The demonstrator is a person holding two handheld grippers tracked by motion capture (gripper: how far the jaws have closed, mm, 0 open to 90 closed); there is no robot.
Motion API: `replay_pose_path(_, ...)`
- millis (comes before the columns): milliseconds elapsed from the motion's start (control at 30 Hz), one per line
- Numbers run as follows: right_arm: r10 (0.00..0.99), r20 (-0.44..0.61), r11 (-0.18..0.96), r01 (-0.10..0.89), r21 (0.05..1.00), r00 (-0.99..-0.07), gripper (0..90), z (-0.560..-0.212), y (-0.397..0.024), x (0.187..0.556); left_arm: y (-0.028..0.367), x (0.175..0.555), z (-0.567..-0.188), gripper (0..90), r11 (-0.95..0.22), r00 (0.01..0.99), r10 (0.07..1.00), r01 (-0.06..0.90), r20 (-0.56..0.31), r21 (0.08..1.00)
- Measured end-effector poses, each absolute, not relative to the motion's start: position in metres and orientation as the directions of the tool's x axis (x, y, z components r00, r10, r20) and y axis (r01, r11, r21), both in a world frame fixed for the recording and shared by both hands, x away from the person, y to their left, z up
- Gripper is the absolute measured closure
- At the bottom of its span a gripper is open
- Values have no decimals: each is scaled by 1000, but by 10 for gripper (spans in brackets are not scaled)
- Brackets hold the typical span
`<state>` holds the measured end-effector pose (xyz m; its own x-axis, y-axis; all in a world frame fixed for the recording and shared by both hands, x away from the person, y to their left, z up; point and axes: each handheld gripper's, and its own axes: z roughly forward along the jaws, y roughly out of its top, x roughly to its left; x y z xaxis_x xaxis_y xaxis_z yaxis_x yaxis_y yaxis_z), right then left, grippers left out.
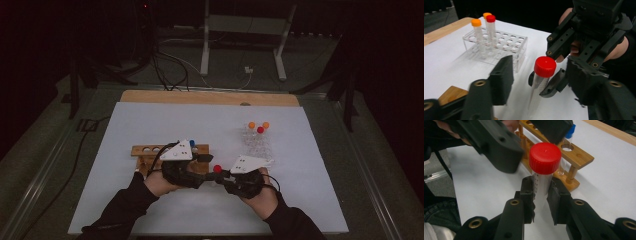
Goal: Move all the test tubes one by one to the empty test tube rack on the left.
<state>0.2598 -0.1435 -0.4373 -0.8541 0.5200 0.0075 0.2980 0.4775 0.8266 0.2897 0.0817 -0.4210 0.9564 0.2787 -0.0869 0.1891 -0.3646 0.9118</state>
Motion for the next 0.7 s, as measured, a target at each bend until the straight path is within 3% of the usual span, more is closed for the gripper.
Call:
replay_pose_path(367,518,17,473,302,828,-855,748,-437,-143,259,76,288,-425,703,-376,965,257,145,-48,915)
replay_pose_path(567,515,26,462,303,834,-857,739,-437,-144,260,78,288,-421,716,-385,963,263,154,-51,910)
replay_pose_path(700,518,30,440,296,848,-855,625,-434,-146,260,81,289,-417,717,-388,961,271,158,-52,908)
